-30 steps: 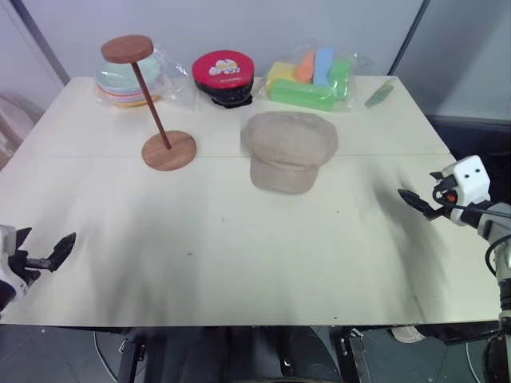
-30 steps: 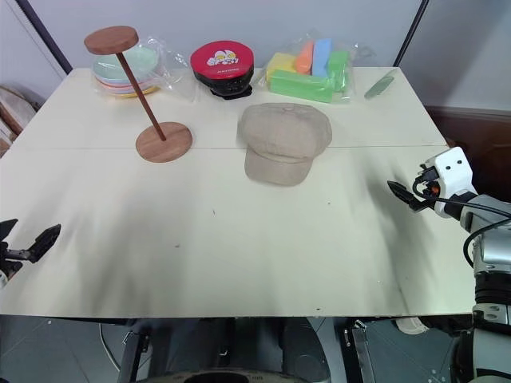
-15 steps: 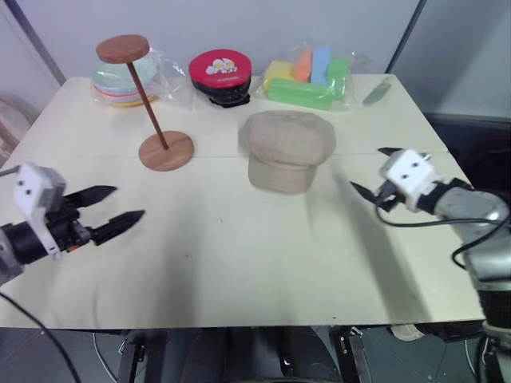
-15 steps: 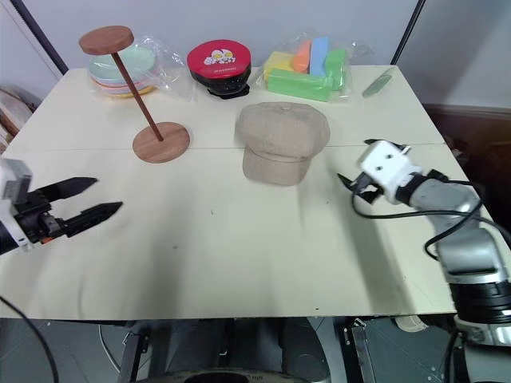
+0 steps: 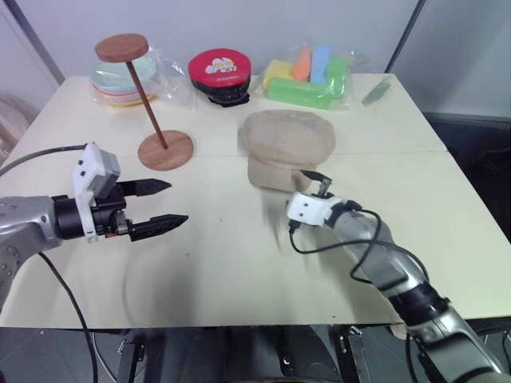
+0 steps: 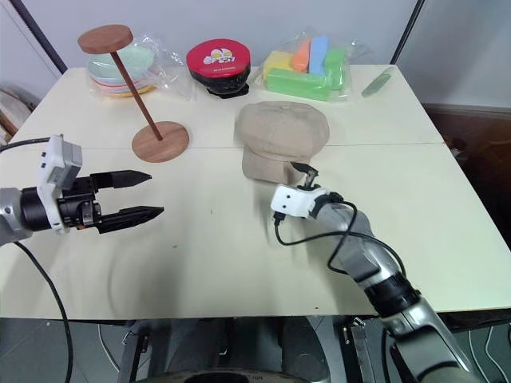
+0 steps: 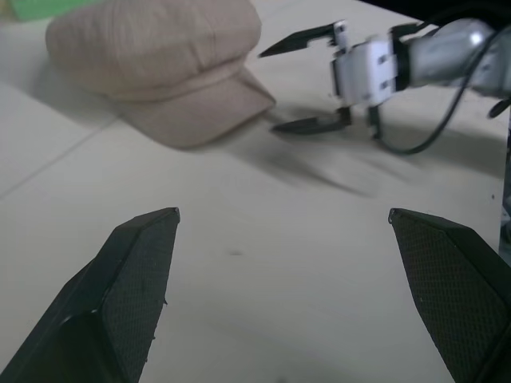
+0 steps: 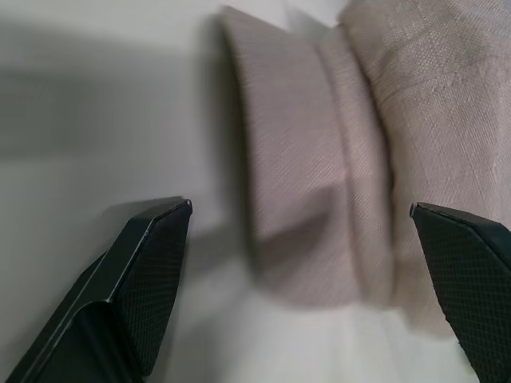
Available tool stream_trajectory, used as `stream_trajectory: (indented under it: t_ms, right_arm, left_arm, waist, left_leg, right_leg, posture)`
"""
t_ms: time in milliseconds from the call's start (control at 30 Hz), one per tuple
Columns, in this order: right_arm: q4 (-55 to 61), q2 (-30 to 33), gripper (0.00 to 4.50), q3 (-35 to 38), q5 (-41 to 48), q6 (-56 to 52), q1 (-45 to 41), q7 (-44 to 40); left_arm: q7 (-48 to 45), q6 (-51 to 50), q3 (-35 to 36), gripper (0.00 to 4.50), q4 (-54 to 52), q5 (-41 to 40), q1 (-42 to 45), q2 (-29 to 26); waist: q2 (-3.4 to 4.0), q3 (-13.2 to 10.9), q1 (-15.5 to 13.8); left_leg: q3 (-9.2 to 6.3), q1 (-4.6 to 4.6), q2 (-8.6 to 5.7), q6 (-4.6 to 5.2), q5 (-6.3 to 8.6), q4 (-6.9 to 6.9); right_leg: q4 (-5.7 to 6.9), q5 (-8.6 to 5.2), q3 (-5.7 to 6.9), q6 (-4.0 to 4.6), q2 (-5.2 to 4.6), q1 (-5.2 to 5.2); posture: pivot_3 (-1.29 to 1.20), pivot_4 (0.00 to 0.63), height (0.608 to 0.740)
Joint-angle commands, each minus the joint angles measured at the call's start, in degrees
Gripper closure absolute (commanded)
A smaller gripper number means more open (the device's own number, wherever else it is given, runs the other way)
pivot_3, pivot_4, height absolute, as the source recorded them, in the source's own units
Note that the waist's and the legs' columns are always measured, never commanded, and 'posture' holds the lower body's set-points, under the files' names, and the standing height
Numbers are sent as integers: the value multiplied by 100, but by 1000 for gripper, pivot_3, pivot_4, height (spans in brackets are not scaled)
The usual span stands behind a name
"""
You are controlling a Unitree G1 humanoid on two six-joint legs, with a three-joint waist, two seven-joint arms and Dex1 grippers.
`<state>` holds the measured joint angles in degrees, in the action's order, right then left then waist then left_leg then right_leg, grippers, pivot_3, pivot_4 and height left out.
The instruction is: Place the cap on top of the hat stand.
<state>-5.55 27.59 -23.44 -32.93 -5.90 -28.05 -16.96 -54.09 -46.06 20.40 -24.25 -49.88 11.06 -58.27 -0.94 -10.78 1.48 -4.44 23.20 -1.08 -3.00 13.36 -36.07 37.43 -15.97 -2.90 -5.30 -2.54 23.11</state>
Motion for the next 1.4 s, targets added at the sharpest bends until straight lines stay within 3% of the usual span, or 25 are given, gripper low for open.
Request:
stream_trajectory:
  t_ms: [33,200,267,367,533,767,967,1167,1400]
  right_arm:
    - [-837,-337,0,-136,-259,179,-425,437]
    - [-1985,-706,0,-279,-424,546,-1044,877]
    - [-2164,-748,543,-275,-363,714,-1115,874]
    - [-2222,-740,1826,-257,-361,840,-1137,867]
    - [-2201,-677,4448,-174,-319,894,-1081,847]
    - [-1435,-618,4448,600,187,583,-1293,791]
    - [-983,-402,4448,1017,484,770,-2697,479]
    - [-2804,-1267,4448,1042,956,1611,-5209,671]
    - [-4834,-2564,4448,885,1116,2653,-6607,957]
  left_arm:
    - [14,50,-75,85,97,91,221,-28]
    - [55,32,-138,85,174,109,416,16]
    - [70,42,-141,0,189,127,447,35]
    - [114,64,-123,0,231,164,478,68]
    - [135,81,-89,0,261,205,470,123]
    - [723,-118,596,0,184,-87,240,408]
    - [1757,-352,1597,0,-74,-471,-78,885]
    - [2589,-282,2793,0,-91,-634,-495,1205]
    - [3451,-275,4086,0,60,-1120,-729,1381]
  waist:
    - [-2,1,31]
    - [-6,3,116]
    - [-6,3,117]
    - [-5,3,114]
    - [-6,3,115]
    - [-5,1,112]
    - [2,-19,132]
    - [4,-21,277]
    - [-6,-19,255]
  left_leg:
    - [-1,0,0,0,0,1]
    - [-6,-2,-1,-1,-1,-2]
    - [-6,-5,-1,-1,-1,0]
    - [-8,-4,-2,-1,-1,1]
    - [-14,-4,-6,-1,-1,-2]
    - [-26,-2,-3,-1,-1,-2]
    - [-23,9,-1,-1,-1,-6]
    - [-20,9,4,-6,-4,15]
    - [-27,9,15,-9,-4,17]
  right_leg:
    - [1,1,1,-1,0,1]
    - [10,2,2,-4,1,0]
    - [15,3,1,-4,1,0]
    - [21,3,1,-5,-1,2]
    - [27,3,1,-5,-2,2]
    - [36,3,0,-5,-5,11]
    - [55,3,-5,-6,-11,35]
    - [63,3,-11,-3,-2,57]
    - [61,-2,-2,6,-4,51]
  posture:
    - [0,150,740]
    - [0,150,740]
    - [0,150,740]
    - [0,150,740]
    - [0,150,740]
    - [0,150,740]
    - [0,150,740]
    - [0,150,740]
    - [0,150,740]
